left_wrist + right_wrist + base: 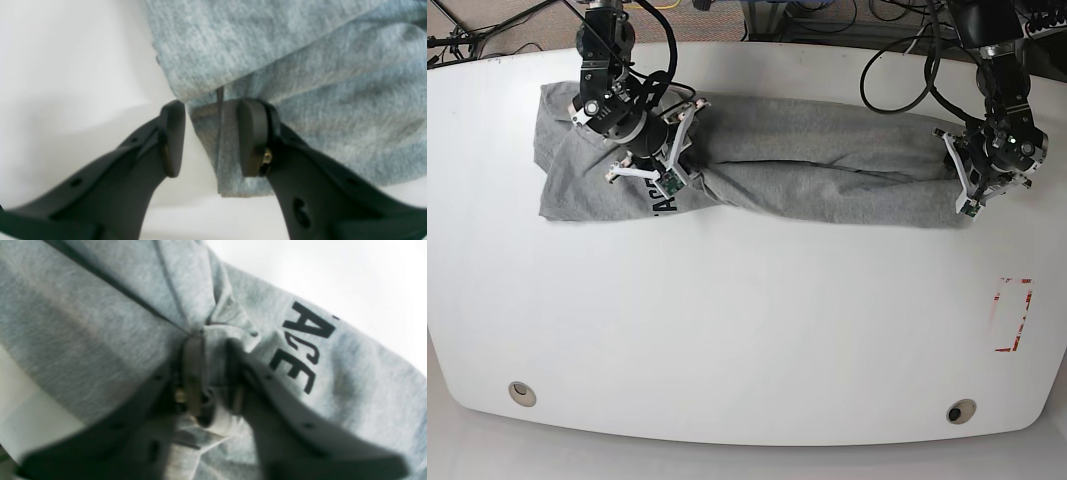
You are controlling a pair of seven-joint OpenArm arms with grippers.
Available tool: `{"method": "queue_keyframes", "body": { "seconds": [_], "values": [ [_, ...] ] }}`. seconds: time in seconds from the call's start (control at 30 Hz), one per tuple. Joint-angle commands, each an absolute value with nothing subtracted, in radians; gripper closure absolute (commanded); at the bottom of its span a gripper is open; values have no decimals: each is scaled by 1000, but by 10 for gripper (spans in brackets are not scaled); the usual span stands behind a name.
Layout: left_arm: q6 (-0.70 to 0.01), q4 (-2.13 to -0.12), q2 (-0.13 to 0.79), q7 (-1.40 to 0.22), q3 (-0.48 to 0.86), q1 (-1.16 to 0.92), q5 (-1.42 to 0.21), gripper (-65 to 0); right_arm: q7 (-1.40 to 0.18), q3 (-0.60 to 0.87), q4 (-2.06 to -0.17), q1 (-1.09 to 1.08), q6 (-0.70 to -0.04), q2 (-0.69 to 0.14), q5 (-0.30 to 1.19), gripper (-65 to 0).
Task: Fold the T-shirt properly
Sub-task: 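Push the shirt fabric toward the left gripper with the right gripper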
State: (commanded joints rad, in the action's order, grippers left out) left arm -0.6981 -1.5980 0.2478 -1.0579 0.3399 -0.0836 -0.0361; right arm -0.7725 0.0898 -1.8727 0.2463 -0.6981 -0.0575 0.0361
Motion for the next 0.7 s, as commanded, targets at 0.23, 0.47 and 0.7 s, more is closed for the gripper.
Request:
{"method": "queue_keyframes", "body": {
  "seconds": [0.23, 0.47, 0.7],
  "values": [
    [-698, -1598, 248, -1058, 340, -84, -36, -251, -779, 90, -1943, 252, -698, -21, 36, -13],
    [-698, -1598, 248, -1058, 340, -84, -36, -251, -779, 85, -1968, 268, -698, 28, 31, -14],
    [-698, -1598, 248, -1058, 340, -84, -36, -251, -779, 79, -1969, 280, -698, 59, 36, -14]
  ]
}}
